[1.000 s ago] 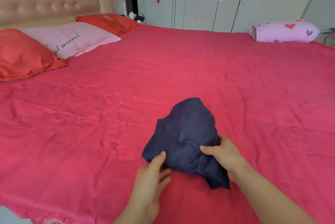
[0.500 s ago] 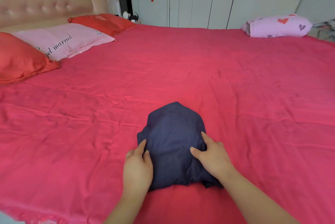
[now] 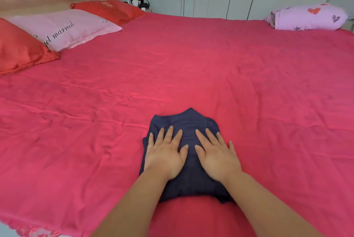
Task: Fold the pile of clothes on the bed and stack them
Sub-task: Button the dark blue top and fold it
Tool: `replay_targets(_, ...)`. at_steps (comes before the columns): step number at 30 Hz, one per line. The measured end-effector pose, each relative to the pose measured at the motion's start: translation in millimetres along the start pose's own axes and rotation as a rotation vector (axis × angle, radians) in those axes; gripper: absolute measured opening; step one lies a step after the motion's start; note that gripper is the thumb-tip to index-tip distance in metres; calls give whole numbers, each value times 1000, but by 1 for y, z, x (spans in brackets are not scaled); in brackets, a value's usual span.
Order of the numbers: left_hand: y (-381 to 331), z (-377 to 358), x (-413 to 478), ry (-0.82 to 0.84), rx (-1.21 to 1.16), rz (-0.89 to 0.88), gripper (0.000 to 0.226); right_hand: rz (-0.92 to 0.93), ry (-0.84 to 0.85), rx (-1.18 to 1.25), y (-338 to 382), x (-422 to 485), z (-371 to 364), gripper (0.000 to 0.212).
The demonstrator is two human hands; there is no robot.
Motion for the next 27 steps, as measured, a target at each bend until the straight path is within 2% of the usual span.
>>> replay_targets(3, -4, 8, -3, -9, -33, -30, 57, 12, -28, 40, 1, -3, 6, 53)
replay_targets(5, -5, 16, -10, -39, -83, -51, 57, 32, -38, 149, -2, -11, 12, 54)
replay_targets(7, -1, 25, -22, -183, -168, -26, 56, 25, -57, 308, -10, -21, 16, 57)
replay_targets(9, 5, 33, -35, -335, -310, 104, 61, -78, -93, 432, -17, -30, 21, 64)
replay_targets(12, 11, 34, -46, -266, -692, 367, 71, -306, -58, 488, -15, -38, 24, 64)
replay_targets(14, 10, 33, -47, -210, -809, 438, 65, -354, 11, 534, -8, -41, 26, 55)
replay_targets(20, 2, 39, -60, -253, -1076, 383, 39, -329, -55, 774, -9, -52, 36, 24)
replay_targets(27, -68, 33, -70, -262, -1304, 223, 30, -359, -224, 885, -72, -93, 66, 20)
Point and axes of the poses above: each hand's wrist, its own x-axis towards the middle knuckle, its own z-axis out of the back of the hand, y = z × x, the point moved 1 cm from there along x, towards the middle knuckle, and after that the axes turned 14 degrees about -x, right-handed, at the moved point
